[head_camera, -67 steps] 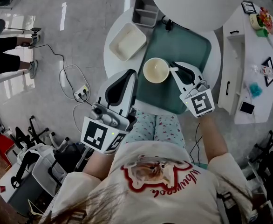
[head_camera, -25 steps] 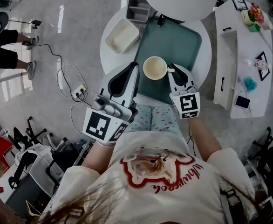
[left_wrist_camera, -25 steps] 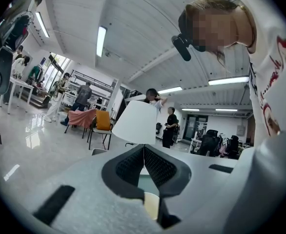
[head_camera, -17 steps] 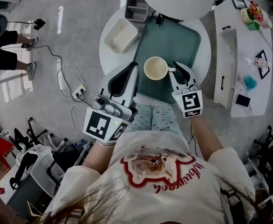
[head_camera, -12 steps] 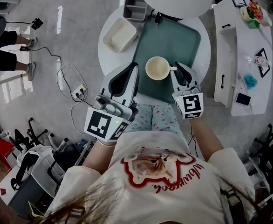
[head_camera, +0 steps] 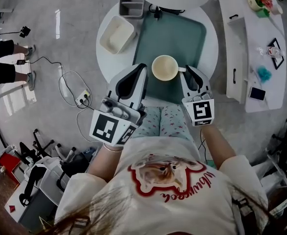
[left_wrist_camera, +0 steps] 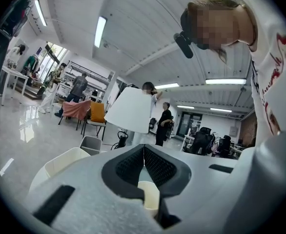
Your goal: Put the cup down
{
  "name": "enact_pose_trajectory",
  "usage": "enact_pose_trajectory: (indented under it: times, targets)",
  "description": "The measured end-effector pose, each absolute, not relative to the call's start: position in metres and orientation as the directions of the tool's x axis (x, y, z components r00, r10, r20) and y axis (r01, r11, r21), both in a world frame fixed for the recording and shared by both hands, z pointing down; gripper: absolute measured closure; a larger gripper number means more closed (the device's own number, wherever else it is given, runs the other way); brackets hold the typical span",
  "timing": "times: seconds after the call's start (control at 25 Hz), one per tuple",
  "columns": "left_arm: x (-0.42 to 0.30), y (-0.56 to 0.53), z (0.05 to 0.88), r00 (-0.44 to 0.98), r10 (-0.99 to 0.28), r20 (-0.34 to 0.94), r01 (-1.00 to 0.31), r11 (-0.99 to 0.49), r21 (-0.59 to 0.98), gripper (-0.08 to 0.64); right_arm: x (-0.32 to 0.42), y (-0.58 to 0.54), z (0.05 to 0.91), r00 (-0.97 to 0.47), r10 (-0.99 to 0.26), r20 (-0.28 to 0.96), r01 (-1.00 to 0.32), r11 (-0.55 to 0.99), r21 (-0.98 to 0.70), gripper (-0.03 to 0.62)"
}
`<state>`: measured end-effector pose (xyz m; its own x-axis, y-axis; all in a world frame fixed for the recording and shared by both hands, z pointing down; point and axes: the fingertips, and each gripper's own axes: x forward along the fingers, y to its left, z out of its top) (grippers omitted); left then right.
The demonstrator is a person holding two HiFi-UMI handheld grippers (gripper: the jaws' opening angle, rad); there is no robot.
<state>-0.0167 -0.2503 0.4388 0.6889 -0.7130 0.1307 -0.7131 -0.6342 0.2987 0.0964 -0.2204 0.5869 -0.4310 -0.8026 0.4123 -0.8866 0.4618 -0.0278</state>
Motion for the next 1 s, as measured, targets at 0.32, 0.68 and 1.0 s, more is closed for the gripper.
enact_pose_trajectory:
  times: [0.32, 0.68, 1.0]
  targets:
    - [-0.013, -0.251, 0.44, 0.704, -0.699, 0.125, -0.698, -0.649, 0.303, 0.543, 0.103, -0.208, 0.583, -0.426, -0.813, 0.397, -0.892, 0.452, -0.033, 0.541]
    - [-0.009, -0.254, 0.416, 0.723, -0.687, 0.072, -0.671, -0.674, 0.307, 0.543, 0.098, -0.207, 0.547, -0.448, -0.821, 0.355, -0.875, 0.484, 0.017, 0.541]
    - [-0.005, -0.252, 0.38, 0.732, -0.681, 0.021, -0.66, -0.701, 0.272, 0.543, 0.098, -0.223, 0.484, -0.464, -0.849, 0.252, -0.879, 0.476, -0.014, 0.541]
